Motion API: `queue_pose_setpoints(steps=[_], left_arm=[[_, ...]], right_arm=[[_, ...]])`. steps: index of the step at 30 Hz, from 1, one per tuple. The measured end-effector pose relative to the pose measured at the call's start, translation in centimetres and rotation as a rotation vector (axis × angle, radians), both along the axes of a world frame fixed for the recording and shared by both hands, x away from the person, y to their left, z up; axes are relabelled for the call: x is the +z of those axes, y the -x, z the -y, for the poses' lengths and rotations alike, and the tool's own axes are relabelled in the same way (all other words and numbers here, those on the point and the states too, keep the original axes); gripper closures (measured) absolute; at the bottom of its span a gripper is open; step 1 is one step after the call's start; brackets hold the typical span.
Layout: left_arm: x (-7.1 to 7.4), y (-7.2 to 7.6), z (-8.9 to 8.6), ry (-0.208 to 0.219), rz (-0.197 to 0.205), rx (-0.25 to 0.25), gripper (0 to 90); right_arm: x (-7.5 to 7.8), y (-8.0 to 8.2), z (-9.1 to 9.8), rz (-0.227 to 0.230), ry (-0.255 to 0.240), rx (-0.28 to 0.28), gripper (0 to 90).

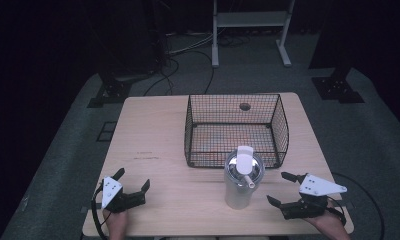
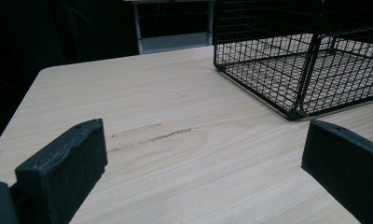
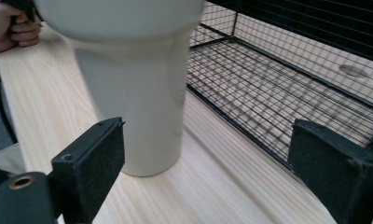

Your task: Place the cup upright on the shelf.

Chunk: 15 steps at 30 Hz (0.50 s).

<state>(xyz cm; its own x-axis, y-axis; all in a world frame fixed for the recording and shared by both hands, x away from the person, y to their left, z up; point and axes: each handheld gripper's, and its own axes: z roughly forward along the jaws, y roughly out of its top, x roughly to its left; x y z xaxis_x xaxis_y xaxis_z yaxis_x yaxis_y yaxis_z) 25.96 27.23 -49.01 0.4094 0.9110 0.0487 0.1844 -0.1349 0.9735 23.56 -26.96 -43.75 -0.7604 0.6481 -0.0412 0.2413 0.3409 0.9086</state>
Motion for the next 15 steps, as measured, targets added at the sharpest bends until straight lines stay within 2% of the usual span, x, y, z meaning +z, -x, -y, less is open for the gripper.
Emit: queue_pose_setpoints(steps=[15], left_arm=[[0.0,0.0,0.0,0.000,0.002,-0.001,0.0]], right_arm=[[0.0,0.2,-2.4,-0.006,-0.008,0.084,10.1]])
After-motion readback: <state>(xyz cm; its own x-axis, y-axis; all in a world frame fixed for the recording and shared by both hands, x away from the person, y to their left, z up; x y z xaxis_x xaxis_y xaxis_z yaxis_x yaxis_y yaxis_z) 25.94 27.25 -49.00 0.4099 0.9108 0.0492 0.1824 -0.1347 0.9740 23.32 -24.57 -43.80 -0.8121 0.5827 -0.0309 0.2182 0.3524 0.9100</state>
